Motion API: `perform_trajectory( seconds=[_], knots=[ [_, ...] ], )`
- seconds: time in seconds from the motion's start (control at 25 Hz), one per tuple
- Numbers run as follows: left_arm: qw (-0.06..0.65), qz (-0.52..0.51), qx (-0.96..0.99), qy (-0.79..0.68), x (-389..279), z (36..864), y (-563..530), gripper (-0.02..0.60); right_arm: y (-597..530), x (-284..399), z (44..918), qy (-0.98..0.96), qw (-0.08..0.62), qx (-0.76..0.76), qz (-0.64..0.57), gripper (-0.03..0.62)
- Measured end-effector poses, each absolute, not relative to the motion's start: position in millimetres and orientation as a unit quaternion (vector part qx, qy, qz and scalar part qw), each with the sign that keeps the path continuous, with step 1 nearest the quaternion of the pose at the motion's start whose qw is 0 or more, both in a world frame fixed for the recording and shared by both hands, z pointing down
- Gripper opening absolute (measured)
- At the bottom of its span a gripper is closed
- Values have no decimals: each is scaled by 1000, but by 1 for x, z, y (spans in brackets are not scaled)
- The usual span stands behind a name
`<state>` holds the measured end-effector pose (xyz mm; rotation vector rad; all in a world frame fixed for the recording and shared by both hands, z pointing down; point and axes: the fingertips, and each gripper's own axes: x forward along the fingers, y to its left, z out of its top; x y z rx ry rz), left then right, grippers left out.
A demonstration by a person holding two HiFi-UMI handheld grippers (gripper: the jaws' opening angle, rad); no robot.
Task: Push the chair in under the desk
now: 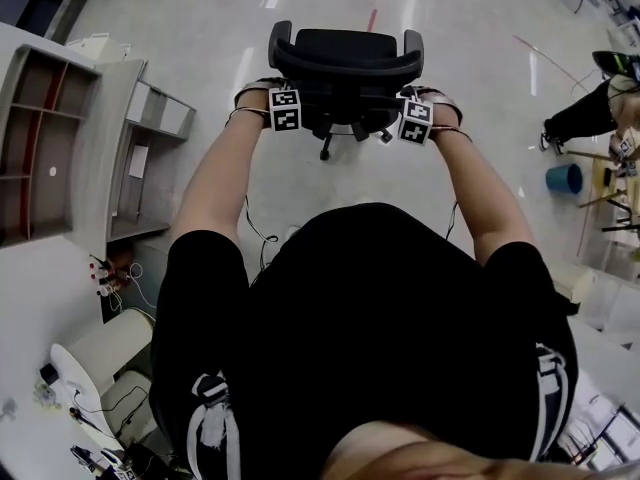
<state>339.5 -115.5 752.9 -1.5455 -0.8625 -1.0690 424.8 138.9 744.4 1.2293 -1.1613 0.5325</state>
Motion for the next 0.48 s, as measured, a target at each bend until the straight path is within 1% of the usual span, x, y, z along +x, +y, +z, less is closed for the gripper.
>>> perform_trajectory(
  seconds=[0.48],
  knots=[
    [468,-492,-672,-296,235,747,-199,114,34,368,740,-560,648,484,180,122]
  ],
)
